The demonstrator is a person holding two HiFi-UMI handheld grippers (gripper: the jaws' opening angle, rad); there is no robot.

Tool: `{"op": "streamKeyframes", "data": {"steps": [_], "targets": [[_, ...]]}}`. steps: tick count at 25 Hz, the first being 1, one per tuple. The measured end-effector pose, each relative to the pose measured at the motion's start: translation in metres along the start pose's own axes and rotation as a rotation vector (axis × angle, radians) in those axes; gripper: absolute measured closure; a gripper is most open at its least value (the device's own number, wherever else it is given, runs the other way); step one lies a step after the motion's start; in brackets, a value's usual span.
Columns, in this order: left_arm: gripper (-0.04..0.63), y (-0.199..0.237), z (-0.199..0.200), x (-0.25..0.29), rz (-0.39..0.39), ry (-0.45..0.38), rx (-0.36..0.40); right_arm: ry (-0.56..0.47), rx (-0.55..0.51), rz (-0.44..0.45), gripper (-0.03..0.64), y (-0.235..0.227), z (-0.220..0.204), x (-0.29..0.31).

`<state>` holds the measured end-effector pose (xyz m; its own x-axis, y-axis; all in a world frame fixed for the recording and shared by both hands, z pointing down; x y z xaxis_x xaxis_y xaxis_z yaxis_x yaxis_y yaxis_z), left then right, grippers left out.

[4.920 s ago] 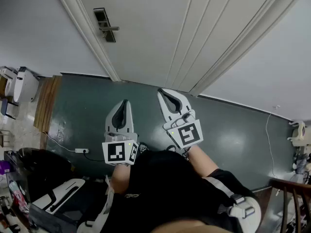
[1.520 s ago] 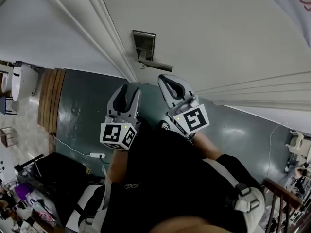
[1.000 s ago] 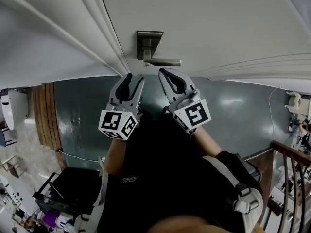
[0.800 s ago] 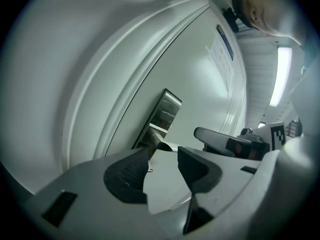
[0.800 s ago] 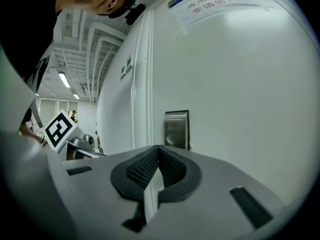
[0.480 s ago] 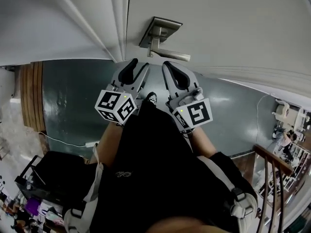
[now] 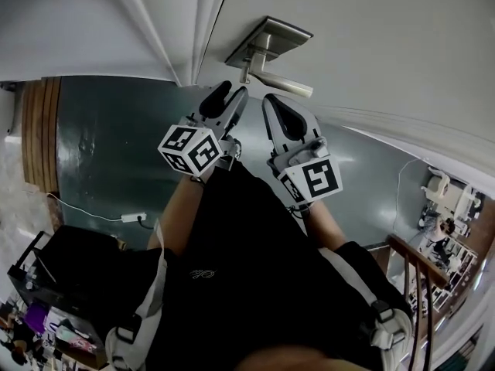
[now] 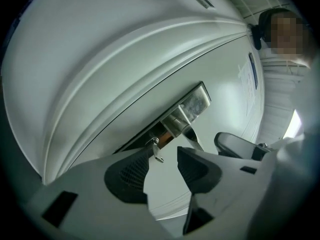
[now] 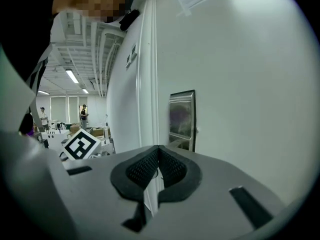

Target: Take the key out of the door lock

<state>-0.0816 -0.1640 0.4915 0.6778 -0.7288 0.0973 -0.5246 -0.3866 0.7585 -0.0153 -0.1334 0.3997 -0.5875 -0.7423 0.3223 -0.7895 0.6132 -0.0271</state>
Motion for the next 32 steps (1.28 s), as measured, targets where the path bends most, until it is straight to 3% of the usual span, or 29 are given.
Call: {"op": "streamKeyframes", "data": {"steps": [6, 15, 32], "targets": [[0.405, 0.015, 0.0, 0.014, -0.027, -0.054, -0.131, 0.013, 0.003, 0.008, 0.609, 0.0, -0.002, 0.002], [0.407, 0.017, 0.002, 0.033, -0.052, -0.068, -0.197, 0.008, 0.016, -0.014, 0.609, -0.007, -0.002, 0.0], [0.509, 0.016, 0.006, 0.056, -0.079, -0.116, -0.387, 0.008, 0.046, -0.055, 0.609, -0.014, -0.004, -0.008]]}}
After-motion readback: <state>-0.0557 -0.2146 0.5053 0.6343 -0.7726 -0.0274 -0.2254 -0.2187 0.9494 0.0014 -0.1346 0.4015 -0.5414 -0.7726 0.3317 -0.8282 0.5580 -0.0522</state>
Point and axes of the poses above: the fingertips, and each gripper's own axes: x forward along the fingers, y to its left, z out of its top, the point moved 2 cm from there along -x, backward along the fingers, and after that the axes turned 4 degrees about y, right-handed, at the moved point
